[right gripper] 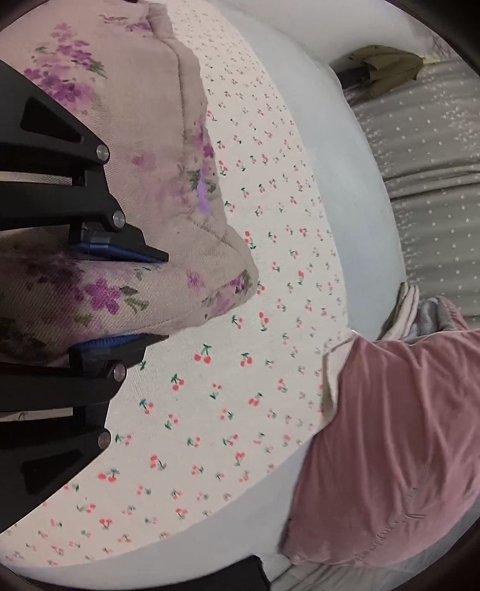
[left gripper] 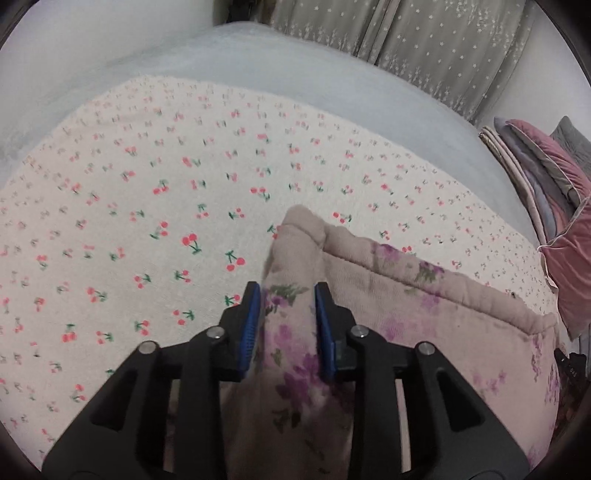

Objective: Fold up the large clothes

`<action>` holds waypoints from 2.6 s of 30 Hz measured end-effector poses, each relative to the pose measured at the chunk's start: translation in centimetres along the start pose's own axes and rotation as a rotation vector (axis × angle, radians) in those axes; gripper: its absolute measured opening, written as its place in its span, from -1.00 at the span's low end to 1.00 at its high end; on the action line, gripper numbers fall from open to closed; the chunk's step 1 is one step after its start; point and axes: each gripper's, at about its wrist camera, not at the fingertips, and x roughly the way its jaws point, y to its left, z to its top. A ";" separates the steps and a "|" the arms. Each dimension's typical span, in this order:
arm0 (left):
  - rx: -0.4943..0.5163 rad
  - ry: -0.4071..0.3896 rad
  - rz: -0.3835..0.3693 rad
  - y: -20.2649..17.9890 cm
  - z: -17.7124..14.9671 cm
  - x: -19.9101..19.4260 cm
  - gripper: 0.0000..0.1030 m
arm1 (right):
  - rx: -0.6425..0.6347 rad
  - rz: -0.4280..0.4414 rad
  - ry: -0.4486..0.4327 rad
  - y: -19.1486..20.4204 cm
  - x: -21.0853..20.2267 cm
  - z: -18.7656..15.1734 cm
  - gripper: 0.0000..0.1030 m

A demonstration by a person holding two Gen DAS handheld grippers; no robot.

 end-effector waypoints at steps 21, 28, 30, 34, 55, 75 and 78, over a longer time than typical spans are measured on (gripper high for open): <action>0.112 -0.033 -0.182 -1.0 -10.3 -8.6 0.56 | -0.015 0.155 -0.075 0.4 -10.8 -10.1 0.32; 0.167 -0.080 -0.102 -0.7 -12.7 -11.9 0.77 | 0.002 0.115 -0.110 -1.6 -13.4 -12.4 0.33; 0.170 -0.105 -0.098 -0.2 -13.5 -12.6 0.88 | 0.006 0.113 -0.124 -1.9 -13.9 -12.9 0.33; 0.142 -0.098 -0.099 1.4 -14.3 -13.2 0.90 | 0.010 0.127 -0.145 -2.4 -14.8 -14.1 0.44; -0.106 0.000 -0.507 8.6 -15.3 -14.9 0.97 | 0.260 0.351 -0.095 -9.3 -16.3 -16.2 0.67; -0.491 0.178 -0.578 11.6 -18.2 -10.6 0.97 | 0.750 0.545 0.065 -11.1 -9.3 -19.2 0.78; -0.565 0.201 -0.619 10.8 -18.0 -8.3 0.97 | 0.758 0.558 0.046 -10.5 -8.6 -18.5 0.84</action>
